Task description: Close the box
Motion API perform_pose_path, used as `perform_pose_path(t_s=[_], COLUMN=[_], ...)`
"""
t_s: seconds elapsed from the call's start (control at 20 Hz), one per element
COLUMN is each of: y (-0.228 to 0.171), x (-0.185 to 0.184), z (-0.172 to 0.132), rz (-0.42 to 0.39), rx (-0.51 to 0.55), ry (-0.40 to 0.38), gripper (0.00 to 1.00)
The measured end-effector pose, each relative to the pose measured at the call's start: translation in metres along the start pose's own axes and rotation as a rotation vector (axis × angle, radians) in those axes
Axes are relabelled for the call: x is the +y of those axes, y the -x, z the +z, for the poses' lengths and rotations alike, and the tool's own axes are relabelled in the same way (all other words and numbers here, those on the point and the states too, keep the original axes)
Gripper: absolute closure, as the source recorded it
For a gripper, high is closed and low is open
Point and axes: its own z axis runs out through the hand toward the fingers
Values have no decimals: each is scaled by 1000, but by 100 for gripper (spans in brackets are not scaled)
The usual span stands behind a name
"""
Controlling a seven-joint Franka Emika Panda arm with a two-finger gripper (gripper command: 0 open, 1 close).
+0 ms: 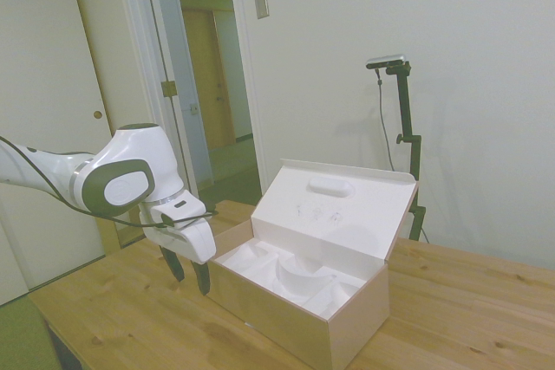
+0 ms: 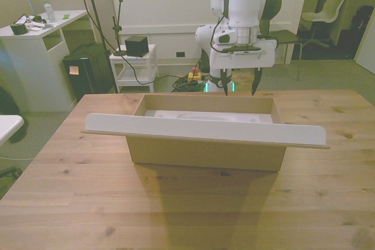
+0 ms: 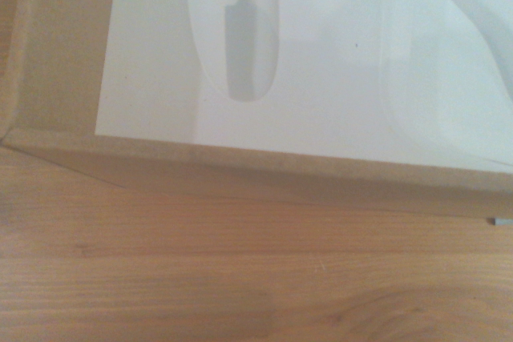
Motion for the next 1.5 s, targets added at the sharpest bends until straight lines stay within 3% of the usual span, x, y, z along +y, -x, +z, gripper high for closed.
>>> perform_pose_path(t_s=[0.25,0.5,0.8,1.25,1.5], y=[2,5,-33,-89,-114], x=[-3,0,6,-31,-47], z=[-14,-79,-133,-158,-171], rz=[-7,-18,-49,-69,-61], rx=[25,134,317,489,519], ry=[-26,-138,-299,-407,-427], gripper=[0,0,0,0,0])
